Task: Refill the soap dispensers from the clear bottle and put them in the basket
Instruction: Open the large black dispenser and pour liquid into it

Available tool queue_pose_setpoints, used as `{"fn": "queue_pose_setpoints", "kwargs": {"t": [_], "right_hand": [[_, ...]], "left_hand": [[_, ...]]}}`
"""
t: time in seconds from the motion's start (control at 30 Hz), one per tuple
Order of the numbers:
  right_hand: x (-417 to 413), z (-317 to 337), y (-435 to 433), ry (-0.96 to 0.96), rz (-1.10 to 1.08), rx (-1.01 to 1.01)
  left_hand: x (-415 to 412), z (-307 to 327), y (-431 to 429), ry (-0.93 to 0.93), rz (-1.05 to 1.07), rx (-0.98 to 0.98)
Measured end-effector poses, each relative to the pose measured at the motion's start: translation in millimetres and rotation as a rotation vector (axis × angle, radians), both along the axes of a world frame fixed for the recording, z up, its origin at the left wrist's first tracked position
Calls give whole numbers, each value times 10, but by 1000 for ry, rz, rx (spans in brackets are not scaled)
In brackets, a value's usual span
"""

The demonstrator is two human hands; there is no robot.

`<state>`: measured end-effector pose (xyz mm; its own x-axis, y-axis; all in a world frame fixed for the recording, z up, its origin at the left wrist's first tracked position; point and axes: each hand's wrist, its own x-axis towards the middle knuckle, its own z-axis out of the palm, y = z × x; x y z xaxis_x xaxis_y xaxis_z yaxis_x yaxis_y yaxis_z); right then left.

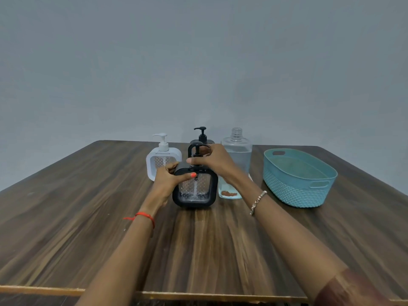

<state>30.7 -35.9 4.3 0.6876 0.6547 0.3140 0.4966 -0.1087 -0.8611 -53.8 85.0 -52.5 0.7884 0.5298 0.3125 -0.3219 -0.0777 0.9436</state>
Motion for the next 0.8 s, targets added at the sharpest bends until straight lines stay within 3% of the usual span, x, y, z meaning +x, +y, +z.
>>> {"fn": "queue_pose_setpoints", "kwargs": {"t": [0.17, 0.27, 0.4, 0.63, 0.73, 0.8], "right_hand": [[6, -53, 85, -202, -158, -86], [10, -21, 94, -68, -101, -56], [30, 73, 46, 172, 31, 138], [-96, 301, -130, 183, -14, 535], [-123, 388, -261, 57, -92, 700], [-107, 365, -329, -123, -123, 661]], "left_hand": [[58, -71, 33, -1, 5, -11], [58, -96, 86, 1, -5, -31], [42, -104, 160, 20, -14, -38], [-5, -118, 237, 31, 22, -70], [-55, -119, 276, 35, 52, -81], [-96, -111, 297, 31, 75, -93]]}}
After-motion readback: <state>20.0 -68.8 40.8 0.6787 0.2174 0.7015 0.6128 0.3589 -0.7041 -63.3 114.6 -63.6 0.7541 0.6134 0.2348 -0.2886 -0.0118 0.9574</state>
